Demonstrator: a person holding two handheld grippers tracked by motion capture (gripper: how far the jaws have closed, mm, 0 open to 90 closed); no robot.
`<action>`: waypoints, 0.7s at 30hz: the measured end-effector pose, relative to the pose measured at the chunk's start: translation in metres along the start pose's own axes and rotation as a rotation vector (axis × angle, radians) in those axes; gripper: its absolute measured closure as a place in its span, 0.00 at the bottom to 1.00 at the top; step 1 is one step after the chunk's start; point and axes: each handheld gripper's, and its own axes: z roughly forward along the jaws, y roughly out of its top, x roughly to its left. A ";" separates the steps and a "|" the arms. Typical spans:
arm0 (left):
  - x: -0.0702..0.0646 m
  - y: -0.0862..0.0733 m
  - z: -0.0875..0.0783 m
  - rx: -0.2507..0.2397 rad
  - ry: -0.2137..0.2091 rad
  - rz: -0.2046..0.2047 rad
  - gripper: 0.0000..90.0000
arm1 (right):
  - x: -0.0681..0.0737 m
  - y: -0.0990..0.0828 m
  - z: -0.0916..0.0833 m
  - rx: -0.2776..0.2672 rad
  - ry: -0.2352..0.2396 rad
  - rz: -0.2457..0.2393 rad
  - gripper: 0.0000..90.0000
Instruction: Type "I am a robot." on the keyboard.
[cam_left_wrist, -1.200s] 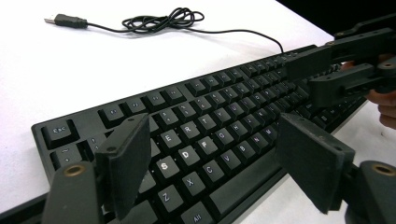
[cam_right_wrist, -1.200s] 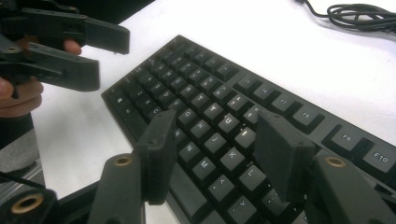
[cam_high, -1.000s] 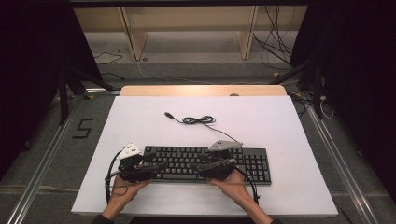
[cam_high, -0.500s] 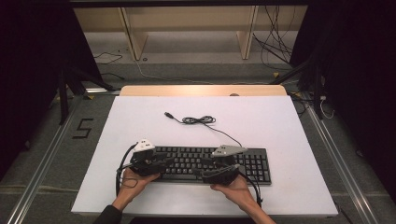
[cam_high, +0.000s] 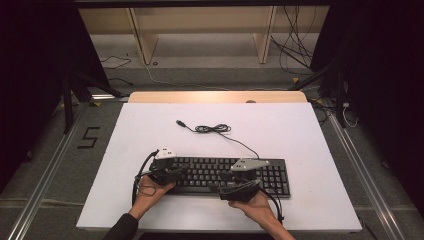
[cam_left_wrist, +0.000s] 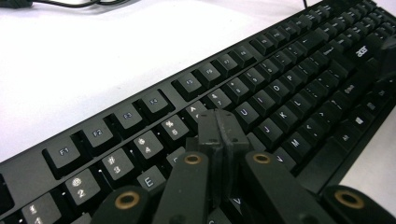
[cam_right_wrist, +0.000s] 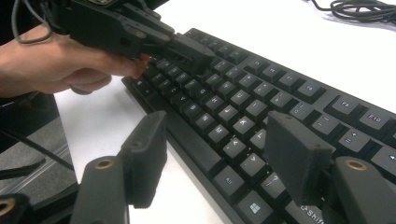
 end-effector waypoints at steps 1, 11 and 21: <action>0.000 0.000 0.001 0.002 0.002 -0.003 0.99 | 0.000 0.000 0.000 0.000 0.000 0.000 0.44; -0.001 0.002 0.010 0.038 0.010 0.004 0.99 | 0.001 -0.001 -0.005 -0.001 -0.005 0.001 0.41; 0.000 0.000 0.012 0.058 0.011 0.005 0.99 | 0.003 -0.002 -0.004 0.003 -0.006 -0.002 0.40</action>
